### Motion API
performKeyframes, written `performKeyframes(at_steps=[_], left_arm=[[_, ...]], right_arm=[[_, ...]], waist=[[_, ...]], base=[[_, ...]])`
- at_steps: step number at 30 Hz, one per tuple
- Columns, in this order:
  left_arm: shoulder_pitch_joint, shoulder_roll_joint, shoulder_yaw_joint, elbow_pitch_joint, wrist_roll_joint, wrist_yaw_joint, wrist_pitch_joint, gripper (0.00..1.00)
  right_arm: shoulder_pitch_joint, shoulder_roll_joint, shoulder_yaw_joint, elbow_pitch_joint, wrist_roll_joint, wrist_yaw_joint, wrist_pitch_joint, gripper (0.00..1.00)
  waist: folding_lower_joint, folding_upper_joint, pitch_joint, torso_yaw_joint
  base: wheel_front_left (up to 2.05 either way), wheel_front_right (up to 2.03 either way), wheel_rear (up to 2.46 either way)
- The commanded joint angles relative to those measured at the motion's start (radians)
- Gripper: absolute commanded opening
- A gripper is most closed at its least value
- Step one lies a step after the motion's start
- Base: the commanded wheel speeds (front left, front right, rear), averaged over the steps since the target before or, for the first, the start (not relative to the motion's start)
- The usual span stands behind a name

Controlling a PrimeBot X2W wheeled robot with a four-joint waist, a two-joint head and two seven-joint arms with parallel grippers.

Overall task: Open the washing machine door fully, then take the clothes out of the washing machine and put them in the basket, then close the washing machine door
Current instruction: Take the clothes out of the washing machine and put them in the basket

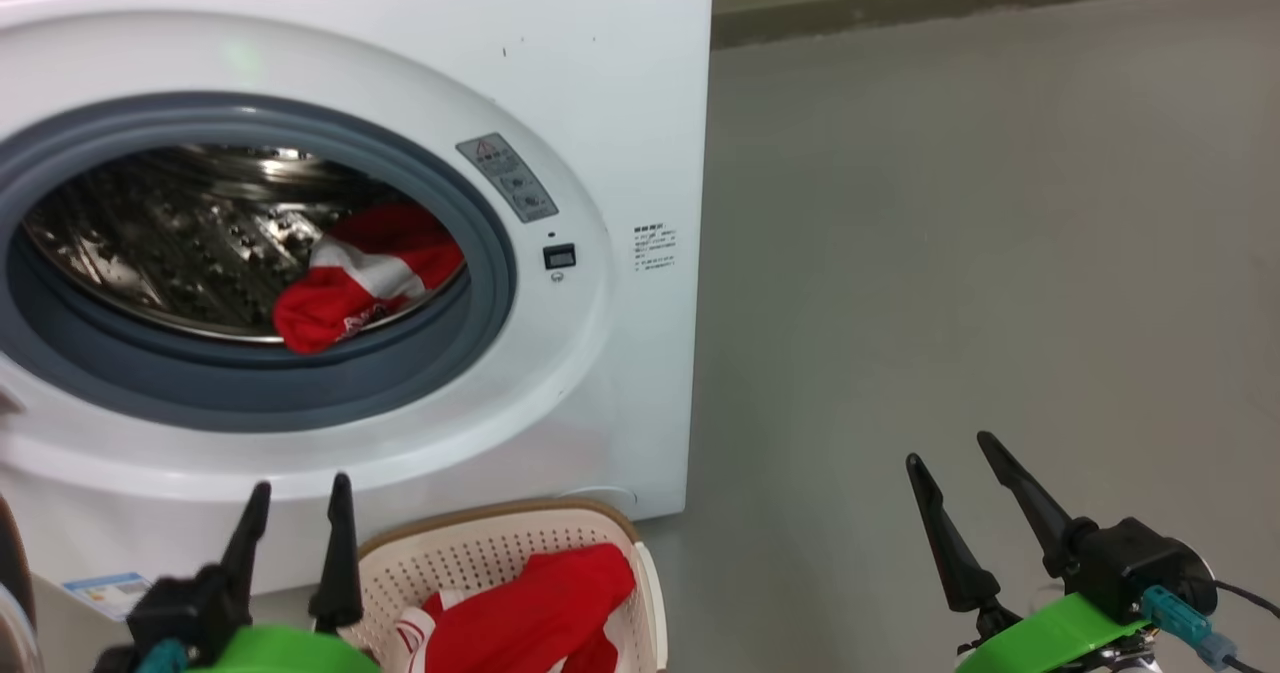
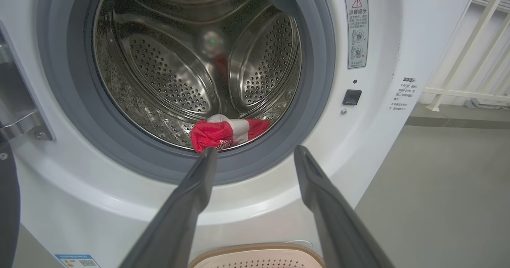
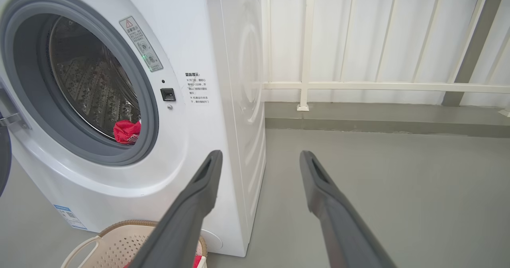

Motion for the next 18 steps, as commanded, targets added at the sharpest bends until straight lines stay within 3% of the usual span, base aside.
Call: performKeyframes(at_steps=[1,18], left_arm=[[-0.056,0.025,0.027,-0.011,0.003,0.0,-0.001,1.0],[-0.495,0.103,0.016,0.273,-0.005,-0.028,-0.007,1.0]], right_arm=[[-0.045,-0.016,0.025,-0.025,-0.005,0.005,-0.006,1.0],[-0.161,-0.016,0.013,-0.062,-0.006,0.005,-0.006,1.0]], waist=[[0.0,0.0,0.032,0.005],[0.0,0.0,0.271,0.003]], base=[[0.0,0.0,0.0],[0.0,0.0,0.0]])
